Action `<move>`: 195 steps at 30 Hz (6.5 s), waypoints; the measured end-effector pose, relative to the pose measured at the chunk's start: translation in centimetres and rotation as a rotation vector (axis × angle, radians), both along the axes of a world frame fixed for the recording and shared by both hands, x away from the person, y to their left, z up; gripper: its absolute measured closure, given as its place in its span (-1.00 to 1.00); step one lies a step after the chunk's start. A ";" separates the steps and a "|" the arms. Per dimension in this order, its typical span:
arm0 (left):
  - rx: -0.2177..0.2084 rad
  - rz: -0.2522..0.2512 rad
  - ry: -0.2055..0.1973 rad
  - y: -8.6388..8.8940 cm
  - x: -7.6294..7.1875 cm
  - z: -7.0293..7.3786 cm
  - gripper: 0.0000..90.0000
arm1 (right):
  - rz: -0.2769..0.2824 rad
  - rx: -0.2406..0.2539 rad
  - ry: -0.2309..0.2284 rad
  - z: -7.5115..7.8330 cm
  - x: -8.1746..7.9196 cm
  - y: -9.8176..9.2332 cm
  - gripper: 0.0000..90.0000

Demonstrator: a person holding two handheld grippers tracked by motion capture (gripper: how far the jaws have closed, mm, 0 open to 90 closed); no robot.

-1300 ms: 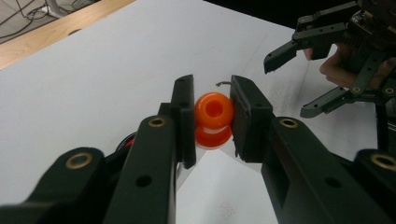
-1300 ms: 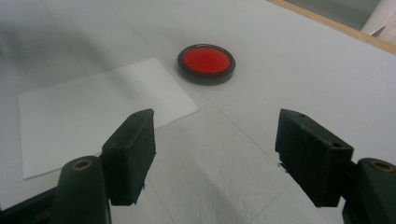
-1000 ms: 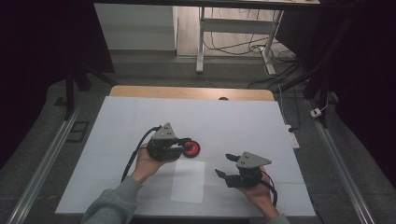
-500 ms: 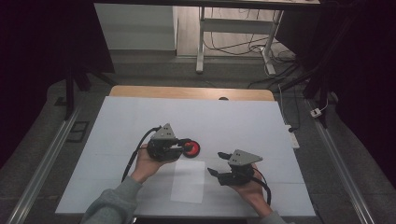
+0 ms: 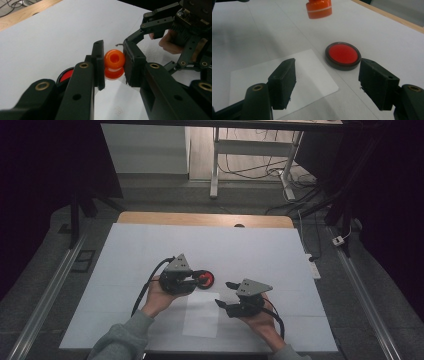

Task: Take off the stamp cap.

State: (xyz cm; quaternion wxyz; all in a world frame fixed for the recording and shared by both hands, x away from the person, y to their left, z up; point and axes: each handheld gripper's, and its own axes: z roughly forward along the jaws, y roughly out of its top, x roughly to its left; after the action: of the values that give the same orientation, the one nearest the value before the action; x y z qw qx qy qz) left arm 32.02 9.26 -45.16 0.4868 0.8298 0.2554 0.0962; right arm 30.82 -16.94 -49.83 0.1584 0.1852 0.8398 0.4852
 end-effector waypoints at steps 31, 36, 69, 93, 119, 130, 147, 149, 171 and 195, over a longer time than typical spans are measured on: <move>0.019 -0.012 0.015 -0.9 0.0 -0.6 0.60 | 0.042 -0.002 -0.026 0.6 0.8 3.3 -0.22; 0.019 -0.013 0.016 -1.0 -0.1 -0.6 0.60 | 0.035 -0.003 -0.029 0.6 0.9 3.5 -0.19; 0.021 -0.018 0.021 -1.1 0.0 -0.8 0.60 | 0.026 0.015 -0.051 0.6 1.0 3.7 0.19; 0.022 -0.020 0.019 -1.1 0.0 -0.8 0.60 | 0.026 -0.002 -0.055 0.4 1.0 3.7 0.42; 0.029 -0.020 0.027 -1.1 0.0 -0.8 0.61 | 0.022 -0.018 -0.068 0.3 0.9 3.8 0.44; 0.025 -0.018 0.033 -1.1 0.0 -0.9 0.61 | 0.019 -0.016 -0.069 0.2 0.9 3.8 0.44; 0.021 -0.018 0.035 -1.0 0.1 -0.9 0.61 | 0.019 -0.010 -0.072 0.2 0.8 3.7 0.44; 0.022 -0.019 0.035 -1.0 0.1 -0.9 0.61 | 0.019 -0.011 -0.073 0.2 0.8 3.7 0.44; 0.012 -0.020 0.051 -0.9 0.1 -1.1 0.62 | 0.025 -0.018 -0.075 0.0 0.8 3.6 0.45; 0.008 -0.020 0.056 -0.9 0.1 -1.1 0.62 | 0.031 -0.010 -0.068 0.0 0.8 3.5 0.45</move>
State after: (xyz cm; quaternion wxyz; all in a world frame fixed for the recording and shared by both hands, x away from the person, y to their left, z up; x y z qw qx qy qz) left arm 32.12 8.36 -46.23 0.4769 0.8367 0.2603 0.0690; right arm 31.64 -13.46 -49.87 0.1805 0.1548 0.8390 0.4893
